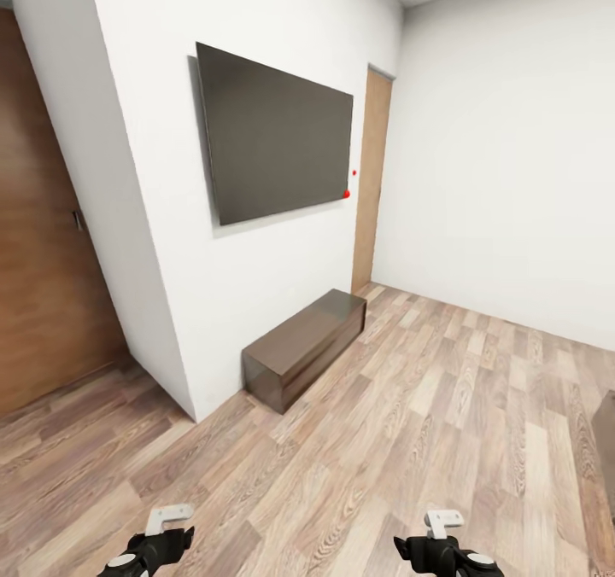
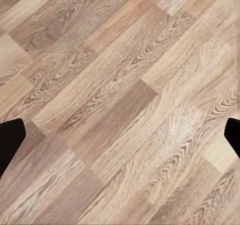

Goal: In the bedroom, move the book from the bed onto either nightstand, and place the two sandals side by side next to the bed.

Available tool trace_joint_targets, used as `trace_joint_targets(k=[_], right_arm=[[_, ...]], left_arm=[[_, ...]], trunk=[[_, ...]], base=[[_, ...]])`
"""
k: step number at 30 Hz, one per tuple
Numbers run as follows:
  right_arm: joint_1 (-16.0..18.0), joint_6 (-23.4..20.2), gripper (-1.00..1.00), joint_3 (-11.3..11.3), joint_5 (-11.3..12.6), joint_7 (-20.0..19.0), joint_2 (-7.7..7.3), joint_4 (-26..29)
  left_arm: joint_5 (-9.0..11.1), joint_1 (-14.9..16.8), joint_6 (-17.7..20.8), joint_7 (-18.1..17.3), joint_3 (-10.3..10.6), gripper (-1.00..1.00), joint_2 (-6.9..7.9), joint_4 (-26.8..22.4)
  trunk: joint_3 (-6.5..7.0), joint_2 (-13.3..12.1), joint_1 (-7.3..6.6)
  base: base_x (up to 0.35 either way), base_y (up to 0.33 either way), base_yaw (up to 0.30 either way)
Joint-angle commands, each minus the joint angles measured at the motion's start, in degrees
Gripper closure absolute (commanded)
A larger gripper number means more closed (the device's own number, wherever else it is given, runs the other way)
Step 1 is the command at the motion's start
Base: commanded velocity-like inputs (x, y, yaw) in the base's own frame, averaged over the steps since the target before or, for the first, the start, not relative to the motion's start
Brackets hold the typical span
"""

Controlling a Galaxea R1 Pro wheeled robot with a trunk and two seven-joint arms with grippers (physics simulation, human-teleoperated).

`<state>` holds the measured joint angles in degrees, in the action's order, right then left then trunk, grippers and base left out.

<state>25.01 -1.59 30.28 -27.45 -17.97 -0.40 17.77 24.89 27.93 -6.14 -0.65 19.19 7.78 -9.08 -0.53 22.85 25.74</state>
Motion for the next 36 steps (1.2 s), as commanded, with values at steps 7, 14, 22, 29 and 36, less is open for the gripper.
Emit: trace_joint_targets(k=[7, 14, 22, 29, 36], right_arm=[[0.0, -0.2, -1.0, 0.5, -0.4, -0.4, 0.05, 0.1], [0.0, -0.2, -1.0, 0.5, -0.4, -0.4, 0.05, 0.1], [0.0, -0.2, -1.0, 0.5, -0.4, -0.4, 0.05, 0.1], [0.0, -0.2, -1.0, 0.5, -0.4, -0.4, 0.05, 0.0], [0.0, -0.2, -1.0, 0.5, -0.4, -0.4, 0.05, 0.0]], left_arm=[[0.6, 0.0, -0.2, -0.1, 0.5, -1.0, 0.04, 0.0], [0.6, 0.0, -0.2, -0.1, 0.5, -1.0, 0.04, 0.0], [0.6, 0.0, -0.2, -0.1, 0.5, -1.0, 0.04, 0.0], [0.6, 0.0, -0.2, -0.1, 0.5, -1.0, 0.04, 0.0], [0.6, 0.0, -0.2, -0.1, 0.5, -1.0, 0.04, 0.0]], trunk=[[0.25, 0.1, 0.04], [0.55, 0.1, 0.04], [0.9, 0.1, 0.04], [1.2, 0.1, 0.04], [1.51, 0.1, 0.04]], base=[[0.144, 0.175, -0.261], [0.194, 0.226, -0.261], [0.127, 0.12, -0.261], [0.032, 0.029, -0.261], [0.008, 0.007, -0.261]])
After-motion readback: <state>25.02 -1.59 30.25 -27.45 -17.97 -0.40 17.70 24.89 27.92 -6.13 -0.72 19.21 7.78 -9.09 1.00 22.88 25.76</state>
